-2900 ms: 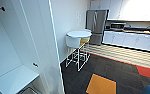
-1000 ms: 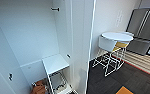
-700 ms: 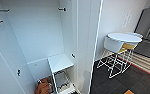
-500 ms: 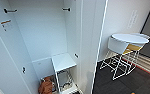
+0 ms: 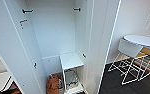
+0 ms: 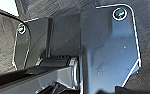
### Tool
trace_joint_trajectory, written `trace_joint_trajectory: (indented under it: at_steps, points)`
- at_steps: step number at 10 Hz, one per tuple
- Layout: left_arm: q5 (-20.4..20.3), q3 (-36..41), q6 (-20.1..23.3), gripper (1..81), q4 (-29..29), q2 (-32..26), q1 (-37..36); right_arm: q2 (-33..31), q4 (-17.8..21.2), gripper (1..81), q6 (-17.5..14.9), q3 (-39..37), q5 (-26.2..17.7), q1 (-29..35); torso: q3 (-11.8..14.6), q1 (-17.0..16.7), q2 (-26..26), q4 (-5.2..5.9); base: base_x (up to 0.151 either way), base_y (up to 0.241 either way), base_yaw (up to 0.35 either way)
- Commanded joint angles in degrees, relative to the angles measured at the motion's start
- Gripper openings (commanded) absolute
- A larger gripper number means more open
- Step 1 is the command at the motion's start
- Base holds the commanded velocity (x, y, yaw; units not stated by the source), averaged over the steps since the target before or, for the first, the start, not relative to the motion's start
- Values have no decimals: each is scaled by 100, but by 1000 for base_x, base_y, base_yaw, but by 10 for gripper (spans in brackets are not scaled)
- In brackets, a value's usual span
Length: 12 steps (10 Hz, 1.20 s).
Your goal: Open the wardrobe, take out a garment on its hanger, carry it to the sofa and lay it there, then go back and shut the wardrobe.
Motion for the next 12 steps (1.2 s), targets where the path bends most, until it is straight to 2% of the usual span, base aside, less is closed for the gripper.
trace_joint_trajectory:
  at_steps: [1, 4, 9, 12]
  points:
    - [329, 514, -11, 811, -254, -251, -206, 20, -7, 811, -10, 19, -314, 255, 0, 5, 0, 0, 0, 0, 256]
    - [433, 902, -11, 811, -430, -436, -224, 46, 2, 811, -10, 45, -305, 282, 0, 5, 0, 0, 0, 0, 256]
    - [364, 832, 103, 811, -325, -471, -119, 2, 37, 811, 8, -33, -226, 229, 0, 5, 0, 0, 0, 0, 174]
    - [197, 647, 393, 811, -281, -436, -92, 11, 37, 811, 8, -7, -235, 264, 0, 5, 0, 0, 0, 0, 151]
